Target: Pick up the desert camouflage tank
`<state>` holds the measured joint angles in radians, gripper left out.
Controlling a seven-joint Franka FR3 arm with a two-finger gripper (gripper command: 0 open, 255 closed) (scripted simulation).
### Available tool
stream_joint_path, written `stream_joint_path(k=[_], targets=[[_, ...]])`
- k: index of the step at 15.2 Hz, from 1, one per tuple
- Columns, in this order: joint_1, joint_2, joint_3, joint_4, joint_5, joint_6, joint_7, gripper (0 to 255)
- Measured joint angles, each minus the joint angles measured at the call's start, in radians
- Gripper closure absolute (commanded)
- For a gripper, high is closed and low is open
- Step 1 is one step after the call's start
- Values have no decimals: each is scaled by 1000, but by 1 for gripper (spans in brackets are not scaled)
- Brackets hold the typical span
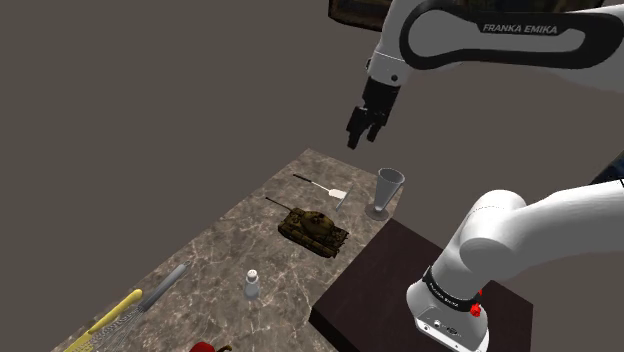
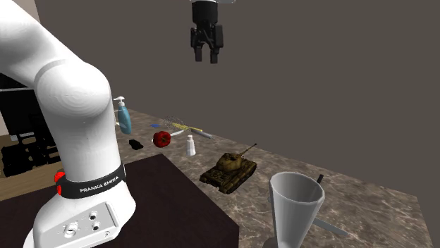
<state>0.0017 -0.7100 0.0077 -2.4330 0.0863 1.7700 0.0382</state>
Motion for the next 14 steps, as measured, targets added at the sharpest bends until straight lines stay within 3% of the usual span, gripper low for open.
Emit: stream_joint_path(k=[9,14], targets=[[15,254,-11,-76,-15,297,-93,0],[24,447,-13,-48,-19,445,-138,0]])
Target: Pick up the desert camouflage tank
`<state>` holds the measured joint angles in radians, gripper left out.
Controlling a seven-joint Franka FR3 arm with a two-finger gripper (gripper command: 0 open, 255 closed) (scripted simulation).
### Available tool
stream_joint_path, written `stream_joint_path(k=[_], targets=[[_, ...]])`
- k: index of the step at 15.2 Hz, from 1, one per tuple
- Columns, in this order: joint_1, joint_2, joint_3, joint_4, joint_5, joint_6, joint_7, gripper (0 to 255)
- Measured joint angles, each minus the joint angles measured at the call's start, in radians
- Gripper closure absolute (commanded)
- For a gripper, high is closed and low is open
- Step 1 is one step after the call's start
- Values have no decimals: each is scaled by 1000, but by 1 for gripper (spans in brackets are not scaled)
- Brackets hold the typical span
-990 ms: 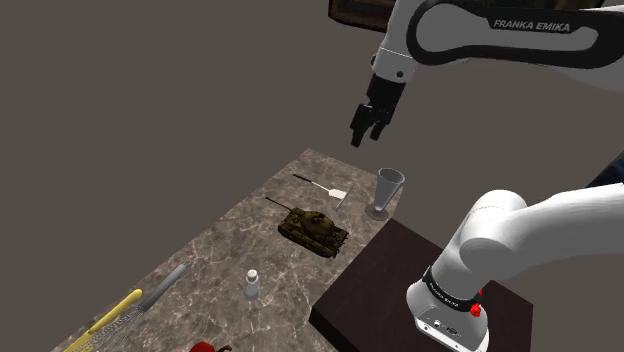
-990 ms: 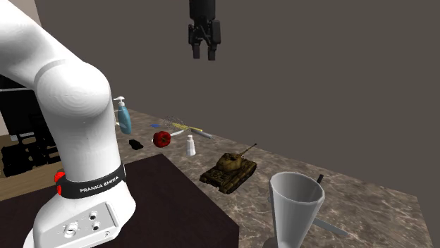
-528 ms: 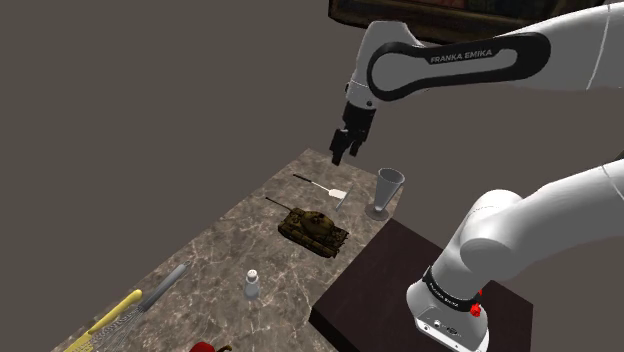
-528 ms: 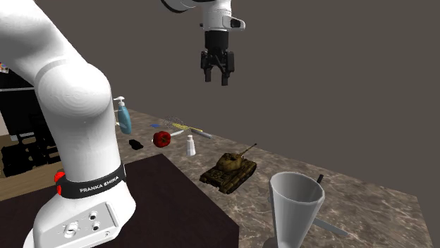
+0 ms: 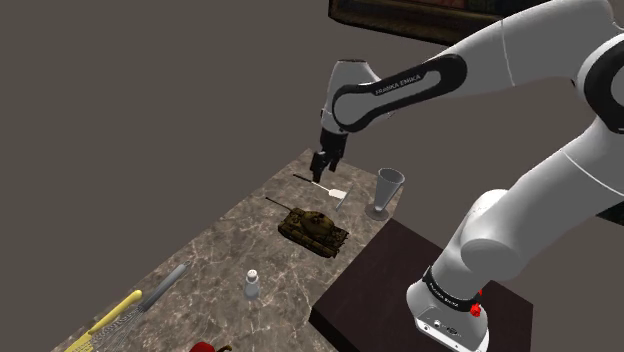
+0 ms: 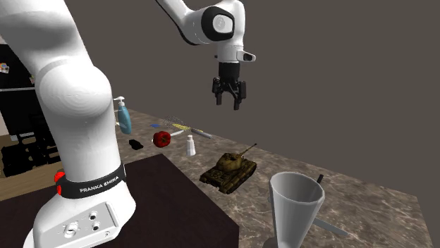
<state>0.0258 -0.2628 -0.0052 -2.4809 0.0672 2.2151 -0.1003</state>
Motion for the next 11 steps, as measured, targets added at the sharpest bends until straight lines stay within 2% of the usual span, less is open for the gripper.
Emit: stream_joint_path(k=[6,11], targets=[[3,231,-4,44,-6,166,-59,0],[6,439,-1,142,-14,262,-97,0]])
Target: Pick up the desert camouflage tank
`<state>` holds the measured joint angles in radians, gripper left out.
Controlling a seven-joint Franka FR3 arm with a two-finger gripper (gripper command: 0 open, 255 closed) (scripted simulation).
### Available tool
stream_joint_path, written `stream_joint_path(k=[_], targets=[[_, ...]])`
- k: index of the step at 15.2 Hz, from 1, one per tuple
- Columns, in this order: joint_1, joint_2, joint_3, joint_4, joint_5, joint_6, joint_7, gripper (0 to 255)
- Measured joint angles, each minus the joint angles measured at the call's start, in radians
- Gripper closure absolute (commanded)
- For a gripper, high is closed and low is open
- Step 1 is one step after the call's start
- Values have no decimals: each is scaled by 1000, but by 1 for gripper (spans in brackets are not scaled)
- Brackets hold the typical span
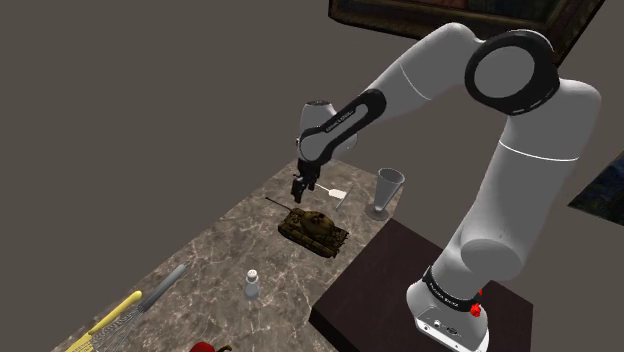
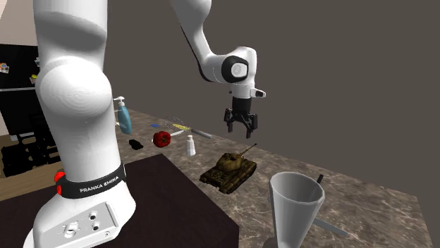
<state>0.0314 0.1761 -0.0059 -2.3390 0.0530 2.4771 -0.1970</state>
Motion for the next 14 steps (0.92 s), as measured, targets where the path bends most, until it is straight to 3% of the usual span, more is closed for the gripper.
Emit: stream_joint_path(k=[5,12,13,14], targets=[[5,184,5,95,-13,75,-21,0],[2,276,7,112,-11,149,-30,0],[2,281,7,113,-11,153,-29,255],[2,284,7,113,-11,155,-29,255]])
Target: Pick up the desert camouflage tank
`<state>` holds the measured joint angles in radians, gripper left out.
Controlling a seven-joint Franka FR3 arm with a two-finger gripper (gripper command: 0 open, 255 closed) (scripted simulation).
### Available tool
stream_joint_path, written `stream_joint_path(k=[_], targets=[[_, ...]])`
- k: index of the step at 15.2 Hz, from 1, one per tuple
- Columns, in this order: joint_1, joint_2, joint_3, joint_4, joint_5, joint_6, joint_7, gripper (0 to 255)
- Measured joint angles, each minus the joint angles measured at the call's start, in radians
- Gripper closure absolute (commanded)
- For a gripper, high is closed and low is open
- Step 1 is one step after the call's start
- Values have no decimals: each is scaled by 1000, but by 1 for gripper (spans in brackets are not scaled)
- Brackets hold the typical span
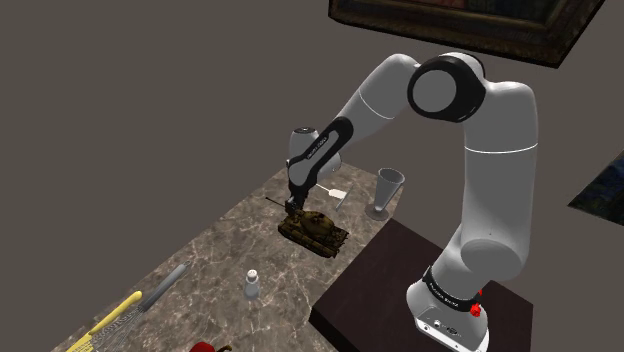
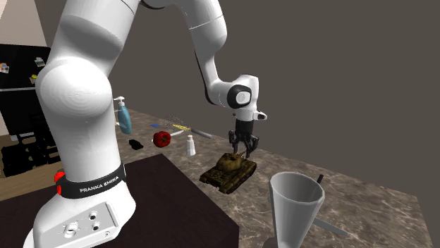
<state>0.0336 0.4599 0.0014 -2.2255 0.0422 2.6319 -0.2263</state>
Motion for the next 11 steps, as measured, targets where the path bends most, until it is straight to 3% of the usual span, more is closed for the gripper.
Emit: stream_joint_path(k=[11], targets=[[1,-12,0,-1,-1,-11,1,255]])
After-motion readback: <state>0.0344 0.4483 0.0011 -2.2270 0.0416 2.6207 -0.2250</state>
